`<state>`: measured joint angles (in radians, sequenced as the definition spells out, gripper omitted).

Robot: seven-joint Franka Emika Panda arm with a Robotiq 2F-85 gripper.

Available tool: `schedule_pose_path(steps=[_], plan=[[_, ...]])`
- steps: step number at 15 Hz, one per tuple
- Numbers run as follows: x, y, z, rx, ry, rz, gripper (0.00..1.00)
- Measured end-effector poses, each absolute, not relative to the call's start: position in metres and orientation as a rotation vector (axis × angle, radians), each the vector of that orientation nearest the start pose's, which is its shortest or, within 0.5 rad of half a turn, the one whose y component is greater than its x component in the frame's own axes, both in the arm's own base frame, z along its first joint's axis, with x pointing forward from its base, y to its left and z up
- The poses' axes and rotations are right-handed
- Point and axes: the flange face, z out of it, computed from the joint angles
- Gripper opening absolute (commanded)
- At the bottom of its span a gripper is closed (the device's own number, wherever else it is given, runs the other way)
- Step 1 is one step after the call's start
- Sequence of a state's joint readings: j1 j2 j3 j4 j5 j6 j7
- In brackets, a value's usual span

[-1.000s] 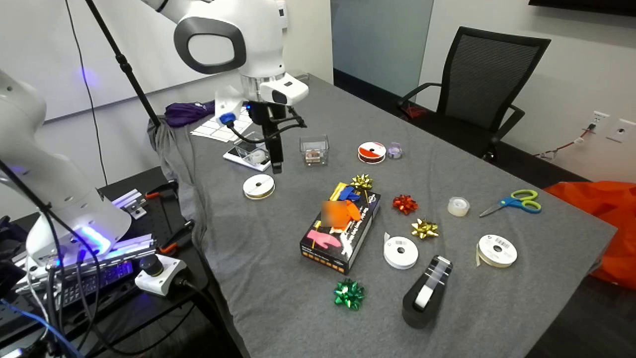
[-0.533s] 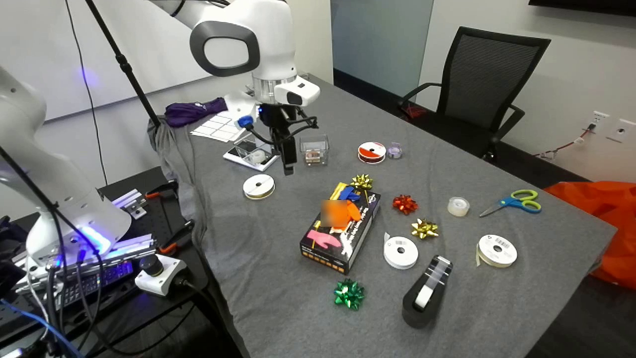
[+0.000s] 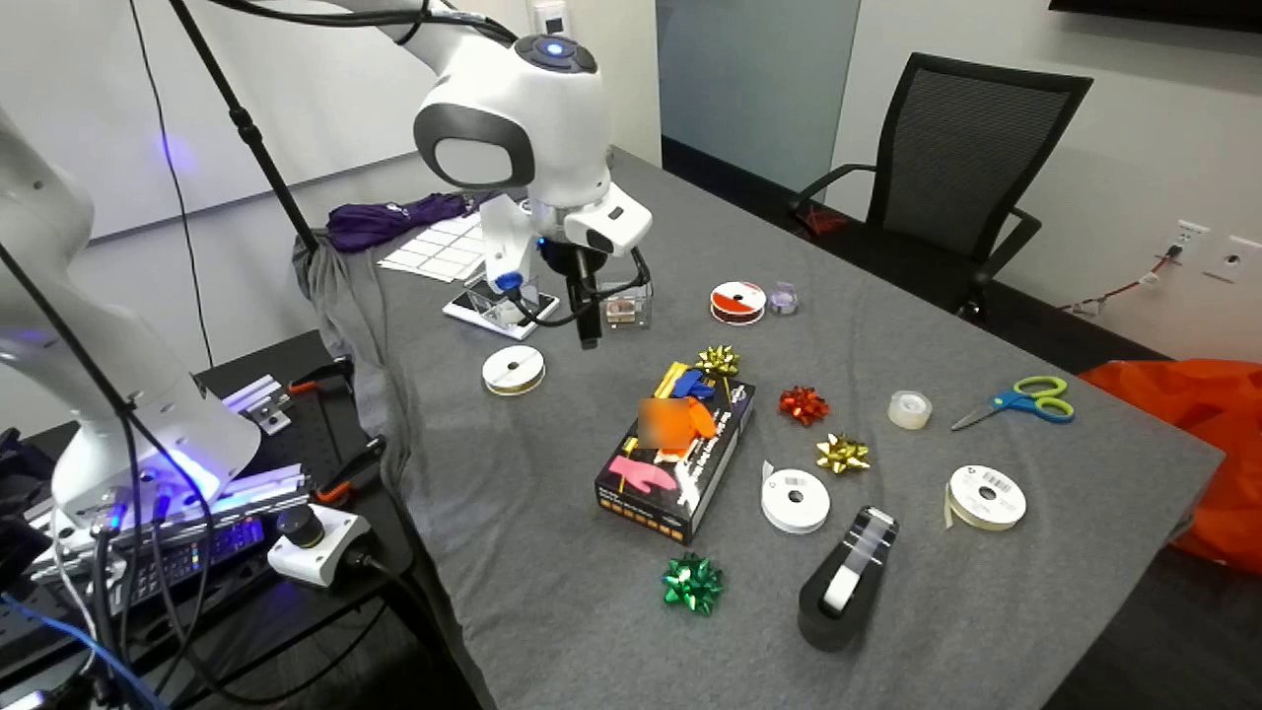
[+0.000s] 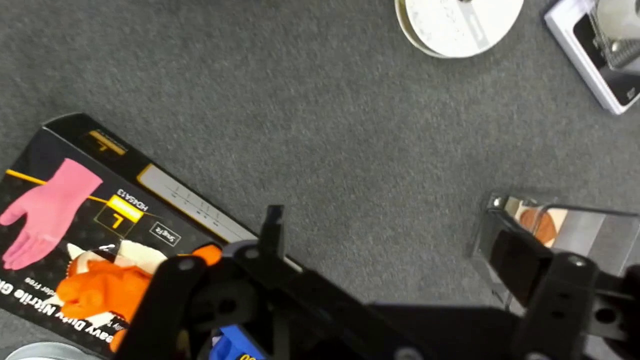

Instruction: Put the left tape on the black object, then move the right tray to the right

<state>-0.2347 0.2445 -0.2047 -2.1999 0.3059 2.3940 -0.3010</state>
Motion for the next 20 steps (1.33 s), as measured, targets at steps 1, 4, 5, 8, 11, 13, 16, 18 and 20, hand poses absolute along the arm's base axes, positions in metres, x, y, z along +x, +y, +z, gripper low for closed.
schedule_pose_path(steps=[1, 4, 5, 8, 11, 13, 16, 18, 20], plan=[[0.502, -0.232, 0.266, -2.912, 0.592, -0.076, 1.00], [0.512, -0.234, 0.259, -2.890, 0.707, -0.202, 1.00], [0.515, -0.236, 0.258, -2.897, 0.742, -0.239, 1.00], [0.521, -0.246, 0.252, -2.964, 0.858, -0.343, 1.00], [0.521, -0.257, 0.243, -3.028, 0.966, -0.390, 1.00], [0.520, -0.258, 0.241, -3.034, 0.984, -0.390, 1.00], [0.521, -0.258, 0.241, -3.035, 0.983, -0.393, 1.00], [0.521, -0.258, 0.242, -3.035, 0.983, -0.394, 1.00], [0.520, -0.257, 0.239, -3.018, 0.997, -0.369, 1.00]])
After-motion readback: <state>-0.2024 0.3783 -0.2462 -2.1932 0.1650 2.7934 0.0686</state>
